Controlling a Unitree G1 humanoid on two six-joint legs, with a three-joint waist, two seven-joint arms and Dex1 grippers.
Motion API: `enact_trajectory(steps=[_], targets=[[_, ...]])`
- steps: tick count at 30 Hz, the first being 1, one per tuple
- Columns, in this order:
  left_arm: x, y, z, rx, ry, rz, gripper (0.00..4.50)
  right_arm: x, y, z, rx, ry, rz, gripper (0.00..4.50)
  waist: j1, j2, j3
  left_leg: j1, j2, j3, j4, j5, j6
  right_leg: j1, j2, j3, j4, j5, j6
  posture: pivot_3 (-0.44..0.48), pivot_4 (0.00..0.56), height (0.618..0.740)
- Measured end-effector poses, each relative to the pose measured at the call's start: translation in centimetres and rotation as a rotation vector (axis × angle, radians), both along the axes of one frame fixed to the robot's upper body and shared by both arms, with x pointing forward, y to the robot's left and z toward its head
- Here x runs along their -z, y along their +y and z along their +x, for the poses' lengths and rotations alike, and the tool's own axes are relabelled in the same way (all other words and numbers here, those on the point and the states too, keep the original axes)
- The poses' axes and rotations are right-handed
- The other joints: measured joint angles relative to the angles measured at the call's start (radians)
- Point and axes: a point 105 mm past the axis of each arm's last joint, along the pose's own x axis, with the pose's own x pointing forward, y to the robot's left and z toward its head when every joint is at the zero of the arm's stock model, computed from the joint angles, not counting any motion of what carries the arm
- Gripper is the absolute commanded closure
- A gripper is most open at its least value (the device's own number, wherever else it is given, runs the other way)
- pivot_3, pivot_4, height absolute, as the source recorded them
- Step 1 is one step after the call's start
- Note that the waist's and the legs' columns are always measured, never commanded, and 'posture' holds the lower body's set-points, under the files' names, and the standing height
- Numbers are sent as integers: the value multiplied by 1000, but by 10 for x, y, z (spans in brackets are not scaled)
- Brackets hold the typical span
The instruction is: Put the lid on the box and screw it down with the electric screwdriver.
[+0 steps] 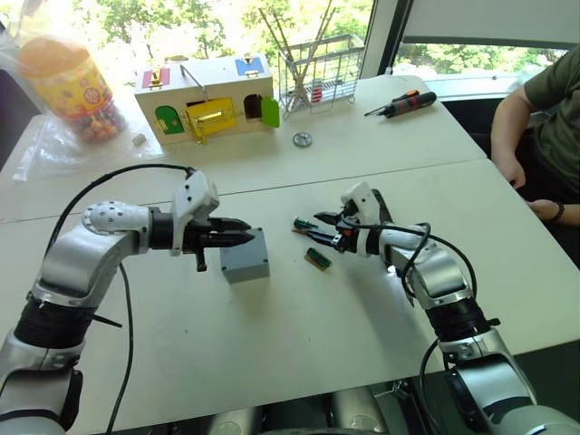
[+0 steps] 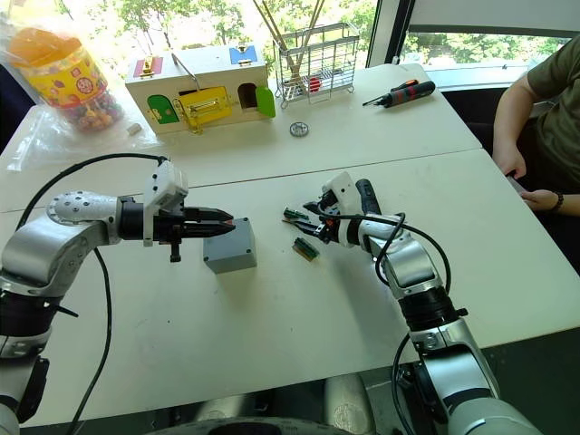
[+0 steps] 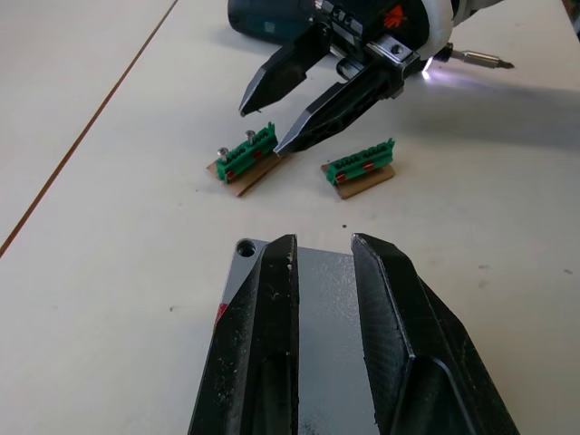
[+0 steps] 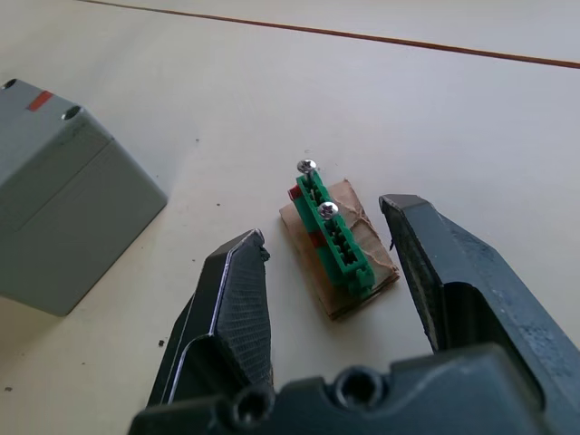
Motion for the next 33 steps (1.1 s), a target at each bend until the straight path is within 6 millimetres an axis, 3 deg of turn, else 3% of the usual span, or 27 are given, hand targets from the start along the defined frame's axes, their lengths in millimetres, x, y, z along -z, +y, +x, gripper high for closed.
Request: enact_trajectory(steps=[9,11,15,27,33], targets=[[6,-1,-2,14,11,10,3577,-4,7,7,10,0,37,2203,-1,0,0,0,0,0,0,0,0,0,0,0,0,0,0,0,150,740],[7,0,-2,11,15,13,3577,-4,6,8,13,-2,37,2735,-1,0,0,0,0,0,0,0,0,0,0,0,0,0,0,0,150,740],[9,1,-2,6,15,20,3577,2,4,9,25,14,31,4433,-2,0,0,0,0,0,0,0,0,0,0,0,0,0,0,0,150,740],[11,3,-1,-1,3,28,3577,0,4,9,24,9,35,4433,-2,0,0,0,0,0,0,0,0,0,0,0,0,0,0,0,150,740],[14,7,2,-19,12,27,3577,-20,4,6,24,-27,84,4433,-1,0,0,0,0,0,0,0,0,0,0,0,0,0,0,0,150,740]])
